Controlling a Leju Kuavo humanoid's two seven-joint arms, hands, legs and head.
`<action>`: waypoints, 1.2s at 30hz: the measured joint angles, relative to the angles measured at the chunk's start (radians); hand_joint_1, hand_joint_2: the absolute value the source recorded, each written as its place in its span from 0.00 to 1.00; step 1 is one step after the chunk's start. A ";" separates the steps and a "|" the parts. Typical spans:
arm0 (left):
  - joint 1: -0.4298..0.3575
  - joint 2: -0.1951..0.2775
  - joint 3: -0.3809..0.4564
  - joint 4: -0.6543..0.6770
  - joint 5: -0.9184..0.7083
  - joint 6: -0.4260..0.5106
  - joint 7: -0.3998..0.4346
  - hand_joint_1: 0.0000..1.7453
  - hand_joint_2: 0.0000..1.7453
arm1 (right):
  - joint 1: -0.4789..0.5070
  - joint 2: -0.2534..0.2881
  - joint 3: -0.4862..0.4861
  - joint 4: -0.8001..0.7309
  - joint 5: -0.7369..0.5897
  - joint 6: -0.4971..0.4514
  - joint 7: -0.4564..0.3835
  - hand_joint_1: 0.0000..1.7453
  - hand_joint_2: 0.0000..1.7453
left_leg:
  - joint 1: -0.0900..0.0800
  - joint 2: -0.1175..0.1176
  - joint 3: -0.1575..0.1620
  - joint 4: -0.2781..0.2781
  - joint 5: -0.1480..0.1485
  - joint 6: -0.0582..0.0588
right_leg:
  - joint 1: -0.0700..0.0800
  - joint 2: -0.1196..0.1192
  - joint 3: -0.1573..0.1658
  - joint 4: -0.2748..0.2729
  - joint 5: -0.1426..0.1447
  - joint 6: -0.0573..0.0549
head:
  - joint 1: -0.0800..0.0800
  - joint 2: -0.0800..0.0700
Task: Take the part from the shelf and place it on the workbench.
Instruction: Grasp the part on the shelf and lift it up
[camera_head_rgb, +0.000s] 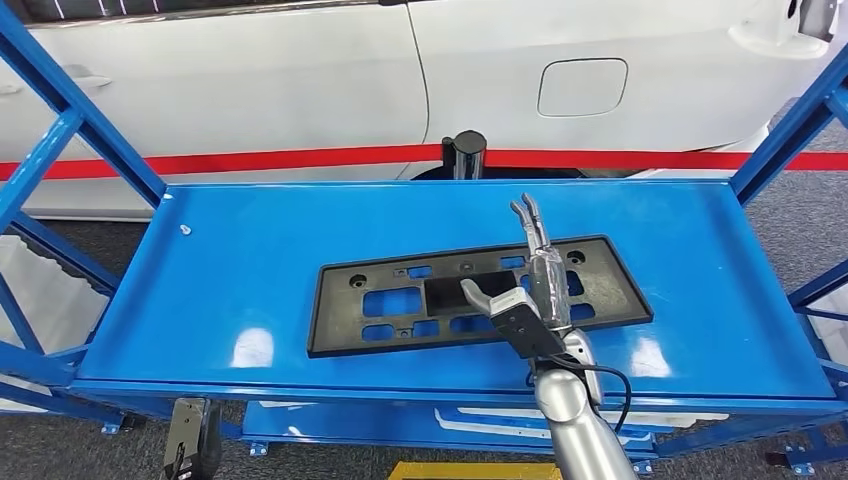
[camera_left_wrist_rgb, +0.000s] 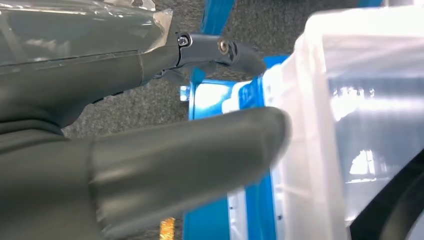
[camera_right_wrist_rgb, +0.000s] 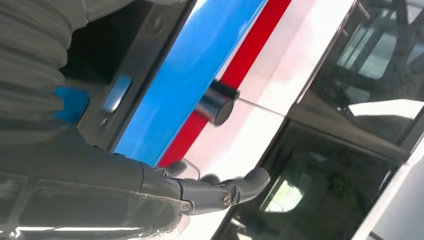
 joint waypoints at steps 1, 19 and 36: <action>0.000 -0.002 -0.001 0.000 -0.006 -0.001 0.000 0.00 0.00 | 0.004 0.002 -0.003 -0.024 0.002 0.000 0.002 0.00 1.00 | 0.003 0.000 -0.005 0.009 -0.009 -0.004 | 0.003 0.000 -0.001 0.007 -0.008 -0.013 | -0.002 0.000; -0.020 -0.048 -0.028 -0.008 -0.054 -0.013 0.010 0.00 0.00 | 0.118 0.008 -0.078 -0.256 0.031 0.002 0.018 0.00 1.00 | -0.004 0.052 -0.041 0.055 0.003 0.049 | 0.053 -0.015 -0.019 0.099 -0.074 -0.063 | 0.000 0.000; -0.003 -0.056 -0.029 -0.006 -0.054 -0.027 0.021 0.00 0.00 | 0.209 -0.006 -0.093 -0.386 0.099 -0.033 0.013 0.00 1.00 | 0.008 0.037 -0.150 0.282 -0.121 -0.009 | 0.029 -0.018 0.022 0.009 -0.028 -0.079 | -0.005 0.000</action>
